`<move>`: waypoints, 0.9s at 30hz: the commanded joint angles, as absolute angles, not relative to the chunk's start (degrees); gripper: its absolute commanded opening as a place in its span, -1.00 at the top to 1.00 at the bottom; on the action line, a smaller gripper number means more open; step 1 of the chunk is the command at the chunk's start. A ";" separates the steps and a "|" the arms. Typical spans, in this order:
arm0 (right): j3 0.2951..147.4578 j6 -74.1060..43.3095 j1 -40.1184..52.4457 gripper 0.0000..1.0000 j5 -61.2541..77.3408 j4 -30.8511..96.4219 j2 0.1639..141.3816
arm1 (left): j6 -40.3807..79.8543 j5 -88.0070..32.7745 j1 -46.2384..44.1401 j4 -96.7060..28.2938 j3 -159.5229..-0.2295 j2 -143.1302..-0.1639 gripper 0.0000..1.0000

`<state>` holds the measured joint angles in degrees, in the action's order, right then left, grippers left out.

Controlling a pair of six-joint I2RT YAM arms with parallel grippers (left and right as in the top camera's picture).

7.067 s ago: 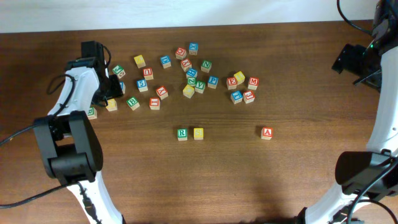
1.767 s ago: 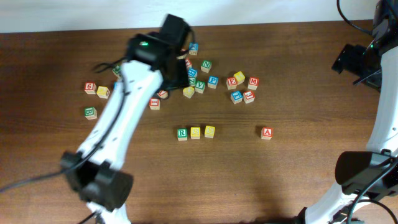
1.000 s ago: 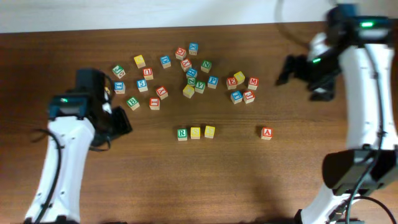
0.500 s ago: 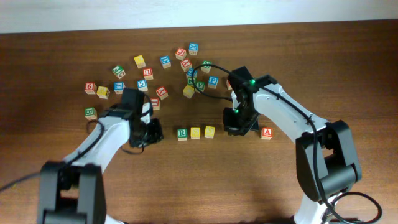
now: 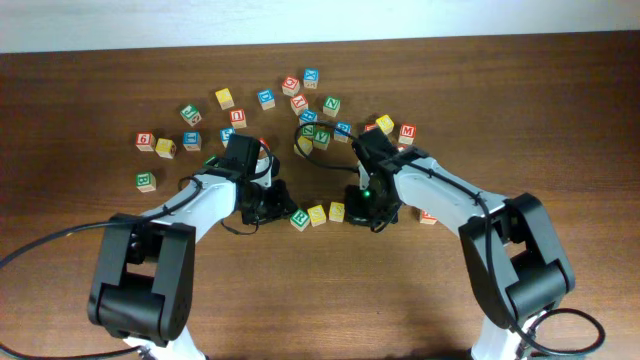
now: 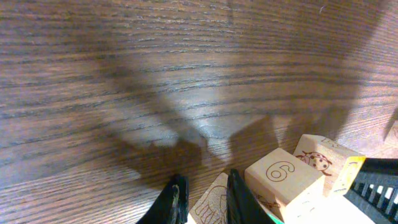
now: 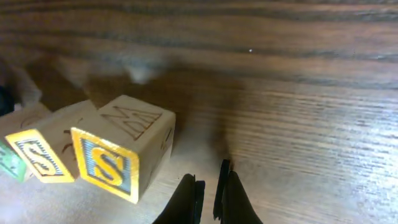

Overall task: Spell out RSS
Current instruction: 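Bring both grippers down around the R, S, S blocks to adjust them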

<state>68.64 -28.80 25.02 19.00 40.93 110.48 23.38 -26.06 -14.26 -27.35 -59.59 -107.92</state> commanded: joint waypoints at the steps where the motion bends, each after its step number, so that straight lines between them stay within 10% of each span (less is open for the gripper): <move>1: 68.03 -28.95 25.50 0.91 17.28 39.59 110.15 | 23.90 -24.16 -14.63 -27.97 -58.72 -110.69 0.74; 4: 68.03 -28.95 25.50 0.91 17.30 40.32 110.19 | 22.11 -24.21 -11.35 -32.21 -60.34 -110.65 1.00; 27: 68.03 -28.80 25.50 0.91 17.34 40.25 112.05 | 19.62 -31.16 -14.26 -40.97 -62.04 -110.63 0.99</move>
